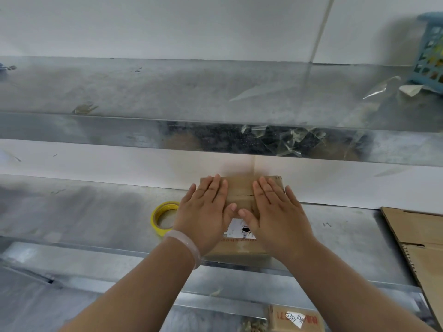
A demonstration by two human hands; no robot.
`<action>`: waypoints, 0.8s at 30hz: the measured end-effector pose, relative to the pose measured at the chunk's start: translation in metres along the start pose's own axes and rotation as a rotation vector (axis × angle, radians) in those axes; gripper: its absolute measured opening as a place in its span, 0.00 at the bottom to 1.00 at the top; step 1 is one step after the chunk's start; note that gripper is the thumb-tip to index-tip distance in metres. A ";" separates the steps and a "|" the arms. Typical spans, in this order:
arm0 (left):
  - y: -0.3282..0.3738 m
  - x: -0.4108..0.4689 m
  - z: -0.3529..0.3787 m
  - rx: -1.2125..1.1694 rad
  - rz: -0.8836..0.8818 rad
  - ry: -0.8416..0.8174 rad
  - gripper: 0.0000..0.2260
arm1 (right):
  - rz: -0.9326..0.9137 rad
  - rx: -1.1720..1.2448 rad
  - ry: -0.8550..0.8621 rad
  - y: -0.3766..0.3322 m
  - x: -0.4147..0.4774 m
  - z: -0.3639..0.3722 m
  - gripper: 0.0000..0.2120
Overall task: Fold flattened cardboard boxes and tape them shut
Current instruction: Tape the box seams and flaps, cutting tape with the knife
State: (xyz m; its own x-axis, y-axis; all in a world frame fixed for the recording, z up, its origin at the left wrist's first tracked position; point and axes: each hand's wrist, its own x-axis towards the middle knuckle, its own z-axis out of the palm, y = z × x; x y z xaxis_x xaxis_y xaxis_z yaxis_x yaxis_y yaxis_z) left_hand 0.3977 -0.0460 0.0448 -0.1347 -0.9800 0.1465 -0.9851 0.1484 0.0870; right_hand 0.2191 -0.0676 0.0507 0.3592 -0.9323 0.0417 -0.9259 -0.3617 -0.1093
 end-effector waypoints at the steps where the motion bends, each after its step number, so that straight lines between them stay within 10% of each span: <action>1: -0.006 0.001 0.000 -0.038 0.048 -0.001 0.37 | -0.037 0.003 0.000 0.007 0.000 0.000 0.49; 11: -0.013 -0.003 0.007 -0.118 0.123 0.049 0.30 | -0.140 0.039 0.051 0.026 -0.006 0.009 0.38; 24: -0.007 0.003 0.012 -0.778 -0.308 0.263 0.22 | 0.179 0.636 0.048 0.040 0.012 0.000 0.25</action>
State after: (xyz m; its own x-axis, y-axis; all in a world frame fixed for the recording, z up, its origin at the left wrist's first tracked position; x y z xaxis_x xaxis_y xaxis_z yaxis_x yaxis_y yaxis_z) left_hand 0.4031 -0.0511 0.0332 0.2485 -0.9434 0.2197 -0.6081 0.0246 0.7935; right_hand 0.1865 -0.0935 0.0465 0.1871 -0.9823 0.0115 -0.7156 -0.1443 -0.6834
